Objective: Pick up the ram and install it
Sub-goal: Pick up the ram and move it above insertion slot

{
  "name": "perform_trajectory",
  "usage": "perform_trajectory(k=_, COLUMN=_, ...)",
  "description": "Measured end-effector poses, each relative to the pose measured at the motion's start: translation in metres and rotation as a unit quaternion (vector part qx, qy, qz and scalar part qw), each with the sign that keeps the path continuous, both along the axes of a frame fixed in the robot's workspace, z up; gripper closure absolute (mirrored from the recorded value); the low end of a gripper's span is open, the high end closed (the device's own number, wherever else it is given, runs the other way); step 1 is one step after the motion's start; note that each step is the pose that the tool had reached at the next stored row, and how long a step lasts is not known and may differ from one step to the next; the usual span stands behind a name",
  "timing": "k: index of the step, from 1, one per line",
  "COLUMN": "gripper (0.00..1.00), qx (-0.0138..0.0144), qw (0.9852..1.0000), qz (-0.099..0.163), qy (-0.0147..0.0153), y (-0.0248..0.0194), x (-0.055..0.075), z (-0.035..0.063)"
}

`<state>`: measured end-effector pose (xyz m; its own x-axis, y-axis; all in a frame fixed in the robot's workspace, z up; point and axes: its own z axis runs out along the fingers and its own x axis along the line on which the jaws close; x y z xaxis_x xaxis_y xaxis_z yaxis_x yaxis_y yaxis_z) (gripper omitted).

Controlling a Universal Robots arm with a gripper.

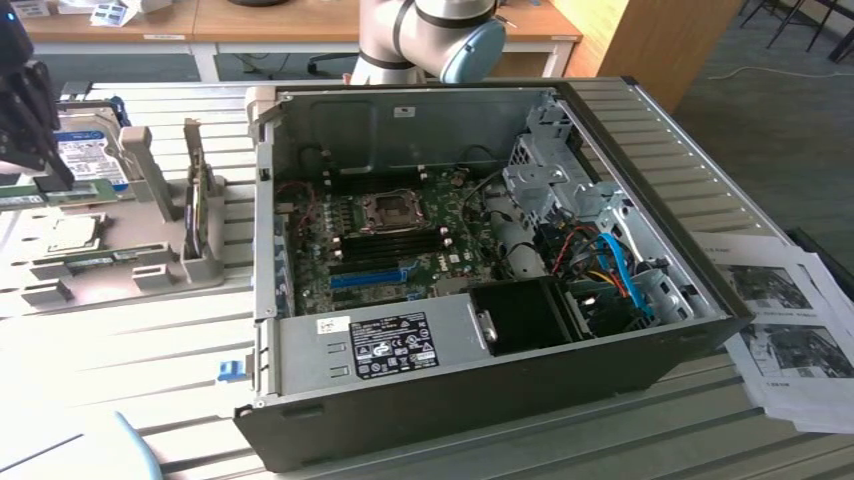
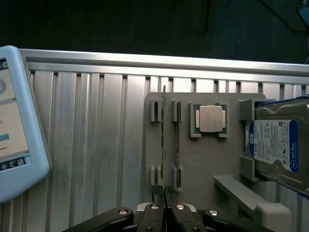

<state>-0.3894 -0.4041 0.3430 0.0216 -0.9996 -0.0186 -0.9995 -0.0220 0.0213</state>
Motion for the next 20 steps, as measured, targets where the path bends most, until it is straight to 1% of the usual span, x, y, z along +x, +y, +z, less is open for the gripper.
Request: perform_trajectory(k=20, gripper=0.89, qx=0.0, qw=1.0, qz=0.0, qy=0.0, y=0.0, x=0.0, z=0.0314)
